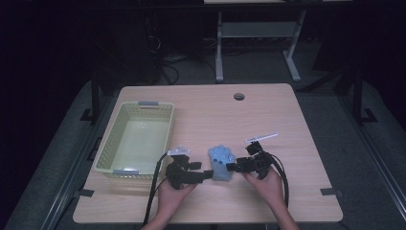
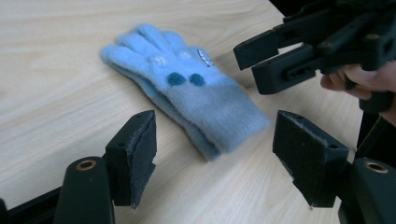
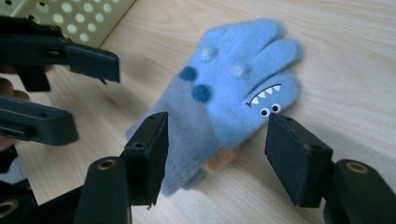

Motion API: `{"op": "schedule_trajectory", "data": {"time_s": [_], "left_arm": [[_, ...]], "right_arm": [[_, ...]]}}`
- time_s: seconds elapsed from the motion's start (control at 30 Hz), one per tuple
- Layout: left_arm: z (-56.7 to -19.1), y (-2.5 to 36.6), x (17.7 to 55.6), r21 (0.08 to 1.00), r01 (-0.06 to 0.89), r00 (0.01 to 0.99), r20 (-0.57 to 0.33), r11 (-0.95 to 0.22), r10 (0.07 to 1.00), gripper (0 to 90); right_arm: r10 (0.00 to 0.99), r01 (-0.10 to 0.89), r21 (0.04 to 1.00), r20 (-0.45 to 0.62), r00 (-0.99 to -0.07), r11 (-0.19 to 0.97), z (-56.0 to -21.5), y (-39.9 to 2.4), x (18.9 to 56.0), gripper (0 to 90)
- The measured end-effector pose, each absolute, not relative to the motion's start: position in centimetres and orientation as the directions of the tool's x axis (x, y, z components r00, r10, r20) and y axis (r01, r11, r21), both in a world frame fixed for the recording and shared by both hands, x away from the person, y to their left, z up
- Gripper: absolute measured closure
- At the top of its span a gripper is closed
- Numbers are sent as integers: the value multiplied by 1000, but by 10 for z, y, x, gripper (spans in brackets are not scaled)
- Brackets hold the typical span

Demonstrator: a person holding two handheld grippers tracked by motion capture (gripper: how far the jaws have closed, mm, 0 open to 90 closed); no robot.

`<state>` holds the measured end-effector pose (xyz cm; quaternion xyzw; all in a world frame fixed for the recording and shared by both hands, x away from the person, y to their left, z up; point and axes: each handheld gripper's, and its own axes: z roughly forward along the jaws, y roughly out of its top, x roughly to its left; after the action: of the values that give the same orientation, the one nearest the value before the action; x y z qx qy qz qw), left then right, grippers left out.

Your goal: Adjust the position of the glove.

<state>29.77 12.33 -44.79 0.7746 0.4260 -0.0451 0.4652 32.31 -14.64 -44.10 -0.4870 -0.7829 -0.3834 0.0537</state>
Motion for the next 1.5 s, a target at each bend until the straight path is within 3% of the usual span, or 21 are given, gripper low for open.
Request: {"op": "schedule_trajectory", "data": {"time_s": [0.23,0.4,1.13,1.5], "left_arm": [[-455,116,316,577,806,526,-599,-129,603,268],[-462,114,326,519,850,462,-645,-96,608,314],[-476,105,329,477,869,455,-668,-130,589,528],[-476,103,329,482,866,461,-663,-135,590,560]], "right_arm": [[732,830,528,492,-472,180,-447,-149,327,387],[737,849,505,512,-441,157,-452,-148,331,410],[733,875,465,548,-404,134,-464,-142,327,469],[729,878,458,553,-402,137,-463,-143,324,491]]}}
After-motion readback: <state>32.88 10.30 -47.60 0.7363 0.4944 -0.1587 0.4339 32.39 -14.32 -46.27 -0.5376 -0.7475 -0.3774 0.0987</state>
